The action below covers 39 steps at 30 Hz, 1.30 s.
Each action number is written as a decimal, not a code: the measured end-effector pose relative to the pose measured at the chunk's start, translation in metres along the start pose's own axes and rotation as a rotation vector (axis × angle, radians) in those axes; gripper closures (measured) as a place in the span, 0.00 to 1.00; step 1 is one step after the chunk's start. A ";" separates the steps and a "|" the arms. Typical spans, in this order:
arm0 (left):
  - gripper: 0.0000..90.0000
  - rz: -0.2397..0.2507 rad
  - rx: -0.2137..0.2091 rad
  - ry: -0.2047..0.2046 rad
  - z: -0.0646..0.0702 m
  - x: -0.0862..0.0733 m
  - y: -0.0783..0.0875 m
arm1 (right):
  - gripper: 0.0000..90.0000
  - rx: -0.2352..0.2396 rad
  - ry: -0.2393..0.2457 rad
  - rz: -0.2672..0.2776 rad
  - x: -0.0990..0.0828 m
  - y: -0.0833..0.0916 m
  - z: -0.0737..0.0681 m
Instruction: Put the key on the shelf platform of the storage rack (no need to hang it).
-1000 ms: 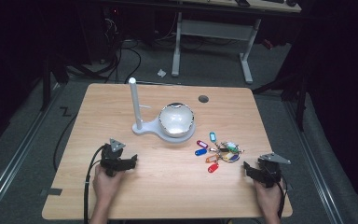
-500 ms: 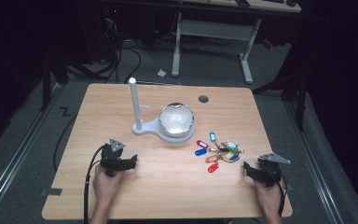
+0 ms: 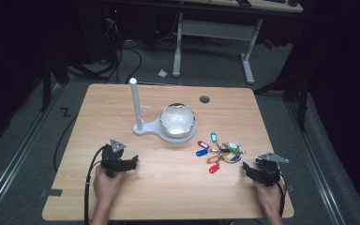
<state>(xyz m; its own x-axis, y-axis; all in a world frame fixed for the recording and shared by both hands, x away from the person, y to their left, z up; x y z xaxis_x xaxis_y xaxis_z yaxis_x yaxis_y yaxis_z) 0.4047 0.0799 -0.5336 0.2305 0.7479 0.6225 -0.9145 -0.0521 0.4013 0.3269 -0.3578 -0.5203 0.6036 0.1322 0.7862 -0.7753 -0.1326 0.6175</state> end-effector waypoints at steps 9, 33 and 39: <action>0.19 0.000 0.001 0.001 0.000 0.000 0.000 | 0.45 0.028 0.039 0.028 0.011 0.001 -0.014; 0.19 0.000 0.001 0.000 0.000 0.000 0.000 | 0.44 0.082 0.126 0.058 0.046 -0.015 -0.040; 0.19 0.000 0.001 0.000 0.000 0.000 0.000 | 0.43 0.099 0.154 0.043 0.057 -0.026 -0.046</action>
<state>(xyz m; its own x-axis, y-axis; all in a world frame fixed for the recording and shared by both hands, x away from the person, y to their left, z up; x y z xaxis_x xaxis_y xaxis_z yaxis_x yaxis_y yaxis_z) 0.4047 0.0800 -0.5335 0.2304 0.7481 0.6223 -0.9143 -0.0525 0.4017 0.3727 -0.3016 -0.4929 0.5289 0.2718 0.8040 -0.7731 -0.2367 0.5885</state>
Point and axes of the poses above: each handheld gripper's, and its own axes: y roughly backward along the jaws, x roughly out of its top, z roughly to its right, the point moved 1 cm from there along -y, roughly forward along the jaws, and after that the axes turned 9 degrees about z, right-handed, at the moved point
